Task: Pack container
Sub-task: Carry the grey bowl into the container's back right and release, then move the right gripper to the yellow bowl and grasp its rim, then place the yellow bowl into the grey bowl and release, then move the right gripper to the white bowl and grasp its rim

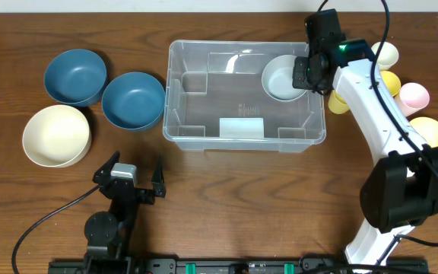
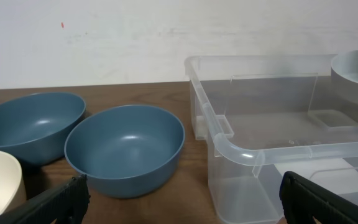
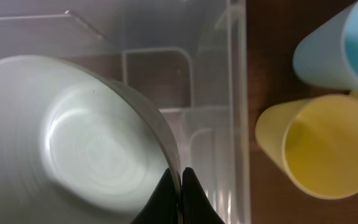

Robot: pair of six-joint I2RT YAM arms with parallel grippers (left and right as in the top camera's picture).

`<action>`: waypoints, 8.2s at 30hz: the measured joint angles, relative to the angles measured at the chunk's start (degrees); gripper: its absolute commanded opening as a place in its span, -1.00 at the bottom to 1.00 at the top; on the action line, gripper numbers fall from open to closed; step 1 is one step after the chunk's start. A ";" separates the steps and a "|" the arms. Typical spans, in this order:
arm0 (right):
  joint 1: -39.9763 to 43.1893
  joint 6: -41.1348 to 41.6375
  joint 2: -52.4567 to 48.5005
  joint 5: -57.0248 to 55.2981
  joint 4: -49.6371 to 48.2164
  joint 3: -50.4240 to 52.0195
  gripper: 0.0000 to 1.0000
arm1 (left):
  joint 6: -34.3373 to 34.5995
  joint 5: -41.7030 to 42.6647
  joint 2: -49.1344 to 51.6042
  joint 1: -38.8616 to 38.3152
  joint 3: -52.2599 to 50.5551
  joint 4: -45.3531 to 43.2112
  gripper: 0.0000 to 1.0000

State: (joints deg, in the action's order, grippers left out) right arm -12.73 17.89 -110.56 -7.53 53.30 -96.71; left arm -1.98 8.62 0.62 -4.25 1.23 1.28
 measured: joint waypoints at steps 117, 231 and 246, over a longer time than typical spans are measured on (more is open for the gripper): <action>49.66 13.18 2.86 1.31 -6.54 21.29 0.20 | -0.02 0.00 0.00 0.00 0.00 0.00 0.96; 0.96 10.43 21.84 -1.01 16.00 -4.66 0.51 | 0.00 0.00 0.00 0.00 0.00 0.00 0.96; 22.32 15.02 28.04 -0.42 36.15 -2.05 0.73 | 0.00 0.02 0.00 0.00 0.00 0.00 0.96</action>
State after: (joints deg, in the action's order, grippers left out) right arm 9.58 32.91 -82.52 -7.94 89.45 -98.76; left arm -1.98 8.64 0.62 -4.25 1.23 1.28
